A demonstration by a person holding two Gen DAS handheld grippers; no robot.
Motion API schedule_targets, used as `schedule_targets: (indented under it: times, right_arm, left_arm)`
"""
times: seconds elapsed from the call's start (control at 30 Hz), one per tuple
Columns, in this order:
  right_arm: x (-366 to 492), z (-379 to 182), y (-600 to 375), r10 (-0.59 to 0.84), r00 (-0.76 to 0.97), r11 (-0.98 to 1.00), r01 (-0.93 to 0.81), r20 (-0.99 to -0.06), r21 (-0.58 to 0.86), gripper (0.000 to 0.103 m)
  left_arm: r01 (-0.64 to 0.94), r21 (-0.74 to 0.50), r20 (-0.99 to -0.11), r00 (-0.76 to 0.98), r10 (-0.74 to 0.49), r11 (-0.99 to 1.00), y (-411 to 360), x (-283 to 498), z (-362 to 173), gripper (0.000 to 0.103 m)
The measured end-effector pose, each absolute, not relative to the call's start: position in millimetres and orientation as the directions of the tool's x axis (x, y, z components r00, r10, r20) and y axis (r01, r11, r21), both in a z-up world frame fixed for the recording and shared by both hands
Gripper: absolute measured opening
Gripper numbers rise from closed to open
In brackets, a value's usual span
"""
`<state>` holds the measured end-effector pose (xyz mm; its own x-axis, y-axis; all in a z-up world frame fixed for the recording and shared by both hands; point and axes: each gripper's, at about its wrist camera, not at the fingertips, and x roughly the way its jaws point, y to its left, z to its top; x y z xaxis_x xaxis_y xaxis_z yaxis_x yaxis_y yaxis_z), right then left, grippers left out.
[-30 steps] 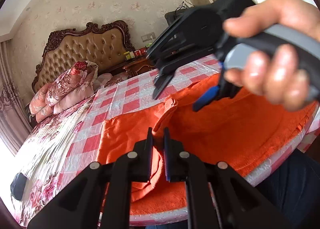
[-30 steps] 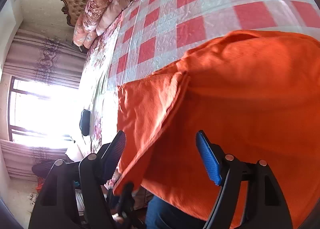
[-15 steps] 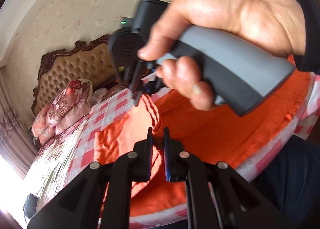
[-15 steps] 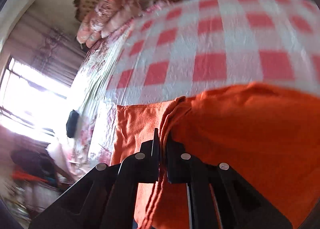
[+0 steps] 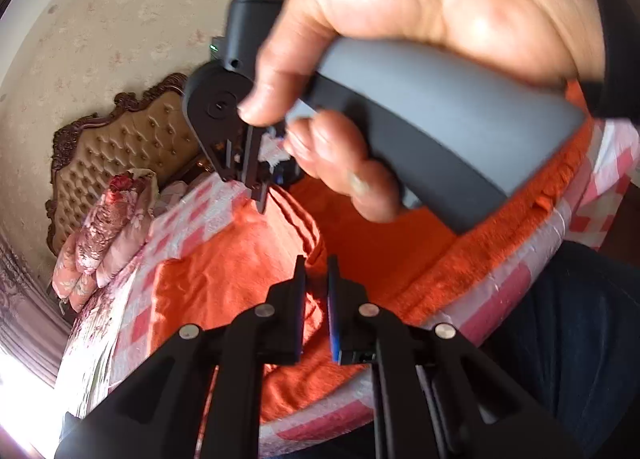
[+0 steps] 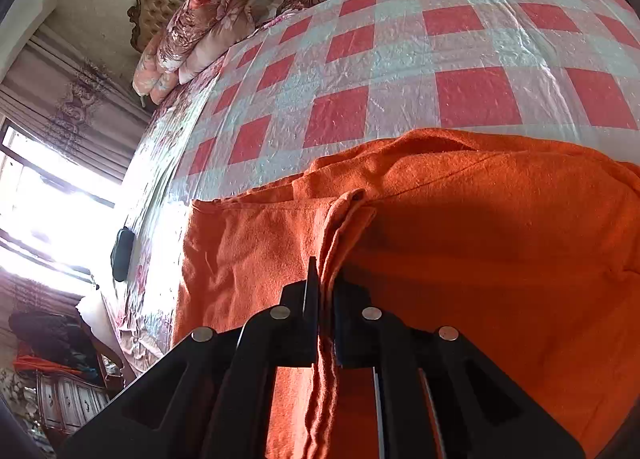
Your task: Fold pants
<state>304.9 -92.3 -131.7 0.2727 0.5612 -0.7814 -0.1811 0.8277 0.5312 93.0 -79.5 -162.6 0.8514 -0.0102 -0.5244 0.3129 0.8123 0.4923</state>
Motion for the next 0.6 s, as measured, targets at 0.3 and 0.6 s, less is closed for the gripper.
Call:
schedule_targets:
  times: [0.3,0.6]
  right_arm:
    - [295,-121,-96,0.530,0.320,0.848,-0.191,-0.785,0.495,0.008]
    - [290,-127,-93,0.475,0.331,0.880,-0.209,-0.815,0.427,0.009]
  left_arm:
    - [0.330,0.495,-0.519,0.854,-0.031,0.804,-74,94,-162,0.010]
    - [0.369,0.449,-0.560,0.826,-0.065,0.814,-68,101,-168,0.016]
